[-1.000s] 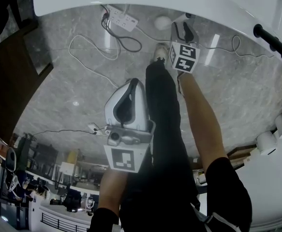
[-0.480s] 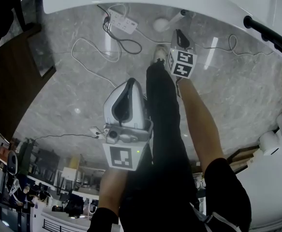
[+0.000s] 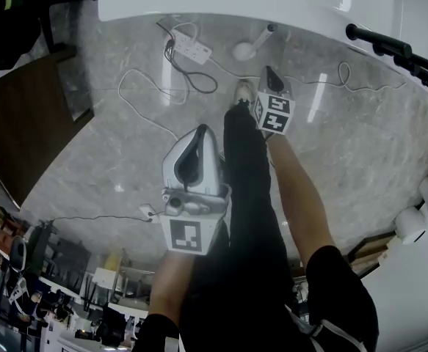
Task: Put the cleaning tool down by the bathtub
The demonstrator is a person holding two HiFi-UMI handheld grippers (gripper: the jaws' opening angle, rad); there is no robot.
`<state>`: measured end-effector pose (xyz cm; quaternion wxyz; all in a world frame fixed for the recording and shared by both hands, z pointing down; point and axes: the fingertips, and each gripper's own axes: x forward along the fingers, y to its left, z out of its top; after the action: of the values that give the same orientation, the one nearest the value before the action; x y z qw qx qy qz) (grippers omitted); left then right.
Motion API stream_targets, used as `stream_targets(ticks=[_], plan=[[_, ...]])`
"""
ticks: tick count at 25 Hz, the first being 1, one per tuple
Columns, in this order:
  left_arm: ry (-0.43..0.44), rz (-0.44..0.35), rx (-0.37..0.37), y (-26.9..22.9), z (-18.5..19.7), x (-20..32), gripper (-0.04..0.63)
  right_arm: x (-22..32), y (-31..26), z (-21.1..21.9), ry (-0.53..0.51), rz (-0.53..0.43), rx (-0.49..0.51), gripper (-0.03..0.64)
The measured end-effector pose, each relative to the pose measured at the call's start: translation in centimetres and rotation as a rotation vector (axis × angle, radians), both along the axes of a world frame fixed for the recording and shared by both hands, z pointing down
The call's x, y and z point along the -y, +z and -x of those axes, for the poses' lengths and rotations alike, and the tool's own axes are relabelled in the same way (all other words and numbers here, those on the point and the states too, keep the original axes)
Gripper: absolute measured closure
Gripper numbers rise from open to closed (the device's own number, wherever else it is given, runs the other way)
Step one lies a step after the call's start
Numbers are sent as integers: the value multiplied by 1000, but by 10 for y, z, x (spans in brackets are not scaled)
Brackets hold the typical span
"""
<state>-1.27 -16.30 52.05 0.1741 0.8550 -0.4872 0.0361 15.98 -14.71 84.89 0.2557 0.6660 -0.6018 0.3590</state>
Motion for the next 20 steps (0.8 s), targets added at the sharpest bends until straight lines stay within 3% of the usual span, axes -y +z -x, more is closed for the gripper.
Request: stream_targets(ticks=[9,20], plan=[[-8,-33,-21,-51,18,-6,589,-18,-73,8,41,-17,27,618],[-2,-95,-61,-125,21,-26,589,-39,-192,26,33,-103,44,618]])
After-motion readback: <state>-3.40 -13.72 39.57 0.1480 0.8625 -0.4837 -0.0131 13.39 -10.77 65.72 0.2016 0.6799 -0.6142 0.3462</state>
